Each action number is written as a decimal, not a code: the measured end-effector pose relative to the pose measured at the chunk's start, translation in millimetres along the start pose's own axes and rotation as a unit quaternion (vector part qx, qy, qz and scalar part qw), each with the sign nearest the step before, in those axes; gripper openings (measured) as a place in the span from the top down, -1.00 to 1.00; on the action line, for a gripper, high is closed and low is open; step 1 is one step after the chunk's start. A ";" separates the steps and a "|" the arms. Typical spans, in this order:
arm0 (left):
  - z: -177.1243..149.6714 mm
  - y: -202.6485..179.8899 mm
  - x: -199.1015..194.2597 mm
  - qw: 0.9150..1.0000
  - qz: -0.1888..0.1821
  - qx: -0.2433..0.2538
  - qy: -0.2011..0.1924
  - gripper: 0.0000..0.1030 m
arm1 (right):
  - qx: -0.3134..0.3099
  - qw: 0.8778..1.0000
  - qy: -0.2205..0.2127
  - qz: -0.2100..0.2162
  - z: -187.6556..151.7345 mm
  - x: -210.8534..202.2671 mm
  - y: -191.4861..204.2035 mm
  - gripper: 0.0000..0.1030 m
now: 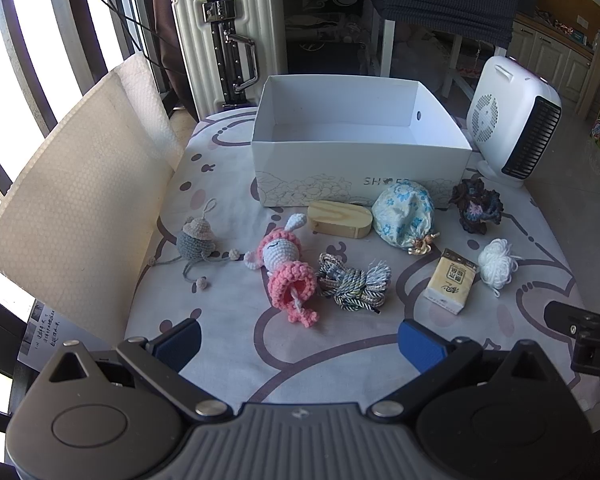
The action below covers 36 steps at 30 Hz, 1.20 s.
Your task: Organize objects
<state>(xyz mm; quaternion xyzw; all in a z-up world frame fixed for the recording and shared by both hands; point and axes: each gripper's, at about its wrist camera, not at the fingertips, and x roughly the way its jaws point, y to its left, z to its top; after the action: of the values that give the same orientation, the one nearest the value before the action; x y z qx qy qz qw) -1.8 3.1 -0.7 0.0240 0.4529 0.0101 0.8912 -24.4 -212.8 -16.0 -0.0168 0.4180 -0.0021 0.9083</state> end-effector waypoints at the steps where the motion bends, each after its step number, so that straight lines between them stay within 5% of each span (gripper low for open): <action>1: 0.0 0.3 0.2 1.000 0.000 0.000 0.000 -1.00 | -0.001 1.000 0.000 0.000 -0.4 0.1 0.2 -1.00; 14: 6.8 -0.5 -13.9 1.000 0.015 0.010 -0.024 -1.00 | -0.005 0.999 -0.031 -0.011 3.6 -13.3 -1.5 -1.00; 25: 67.1 -6.7 -43.0 0.993 0.032 0.045 -0.101 -1.00 | -0.032 0.995 -0.099 0.008 63.0 -42.1 -6.3 -1.00; 36: 114.6 6.5 2.6 0.993 0.021 0.025 -0.112 -1.00 | -0.080 0.991 -0.098 0.044 122.8 16.5 -19.3 -1.00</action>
<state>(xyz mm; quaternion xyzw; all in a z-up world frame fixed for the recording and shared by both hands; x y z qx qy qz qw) 92.3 5.9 65.0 0.0572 0.3493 0.0148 0.9352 79.8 -228.8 52.0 -0.0713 0.3261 0.0727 0.9398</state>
